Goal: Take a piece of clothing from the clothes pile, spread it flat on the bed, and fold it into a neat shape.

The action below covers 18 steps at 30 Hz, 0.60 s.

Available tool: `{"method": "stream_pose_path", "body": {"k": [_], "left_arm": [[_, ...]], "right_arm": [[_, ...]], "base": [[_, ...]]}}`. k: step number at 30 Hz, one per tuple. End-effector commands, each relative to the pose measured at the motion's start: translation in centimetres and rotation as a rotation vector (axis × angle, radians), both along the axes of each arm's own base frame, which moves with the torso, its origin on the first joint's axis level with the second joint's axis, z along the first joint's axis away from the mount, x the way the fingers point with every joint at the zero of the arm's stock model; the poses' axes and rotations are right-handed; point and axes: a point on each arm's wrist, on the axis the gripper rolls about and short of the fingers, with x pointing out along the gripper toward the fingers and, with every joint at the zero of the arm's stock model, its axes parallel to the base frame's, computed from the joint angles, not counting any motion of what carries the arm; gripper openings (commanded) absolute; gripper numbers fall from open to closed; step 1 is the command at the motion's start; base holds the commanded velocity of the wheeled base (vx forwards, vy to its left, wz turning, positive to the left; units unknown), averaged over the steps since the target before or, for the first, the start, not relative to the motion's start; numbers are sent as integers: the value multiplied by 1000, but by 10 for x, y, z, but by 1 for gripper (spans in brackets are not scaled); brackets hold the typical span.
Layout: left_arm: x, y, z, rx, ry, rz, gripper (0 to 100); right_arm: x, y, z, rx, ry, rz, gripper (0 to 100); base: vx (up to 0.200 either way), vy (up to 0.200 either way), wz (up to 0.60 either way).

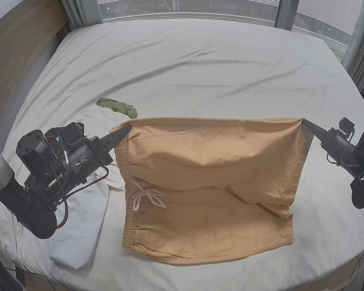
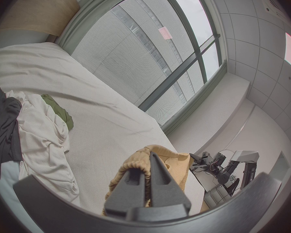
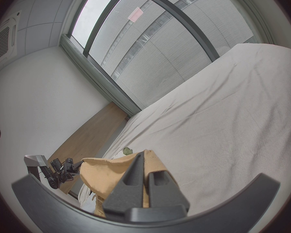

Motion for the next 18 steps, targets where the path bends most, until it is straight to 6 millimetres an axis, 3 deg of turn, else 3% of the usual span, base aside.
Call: {"method": "stream_pose_path", "body": {"k": [1,18], "left_arm": [[-4,2,4,-3,-16,2,0],[0,19,9,-6,-32,56,0]], "right_arm": [[-8,5,13,-2,-41,15,0],[-10,3,19,-3,-62,5,0]], "base": [[0,0,0],[0,0,0]]}}
